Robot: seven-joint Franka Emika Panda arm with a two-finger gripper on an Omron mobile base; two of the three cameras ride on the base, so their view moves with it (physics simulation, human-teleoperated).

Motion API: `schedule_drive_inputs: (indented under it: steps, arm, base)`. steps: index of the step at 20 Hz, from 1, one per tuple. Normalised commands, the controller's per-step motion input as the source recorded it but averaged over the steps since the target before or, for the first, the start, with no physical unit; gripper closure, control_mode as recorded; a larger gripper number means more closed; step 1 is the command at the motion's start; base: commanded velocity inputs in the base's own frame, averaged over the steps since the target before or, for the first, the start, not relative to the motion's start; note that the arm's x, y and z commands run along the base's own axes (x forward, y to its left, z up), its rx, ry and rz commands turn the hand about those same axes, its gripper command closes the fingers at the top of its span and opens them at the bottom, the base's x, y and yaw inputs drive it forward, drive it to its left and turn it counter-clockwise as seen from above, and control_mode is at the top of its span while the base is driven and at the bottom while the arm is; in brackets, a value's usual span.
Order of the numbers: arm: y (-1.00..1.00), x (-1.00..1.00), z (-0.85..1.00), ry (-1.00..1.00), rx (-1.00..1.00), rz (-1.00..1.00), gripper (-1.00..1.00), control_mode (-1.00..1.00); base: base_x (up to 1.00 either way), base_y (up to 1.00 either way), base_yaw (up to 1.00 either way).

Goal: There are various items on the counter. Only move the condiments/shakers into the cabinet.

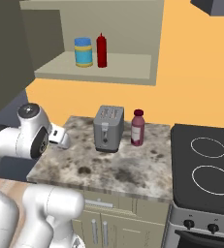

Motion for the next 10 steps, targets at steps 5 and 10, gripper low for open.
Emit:
schedule_drive_inputs:
  steps: [5, 10]
  arm:
    - [0.00, 0.51, -0.30, 0.00, 0.00, 0.05, -1.00, -1.00]
    - [0.15, 0.51, -0.30, 0.00, 0.00, 0.01, -1.00, -1.00]
  base:
    - [0.00, 0.00, 0.00]
    - [0.00, 0.00, 0.00]
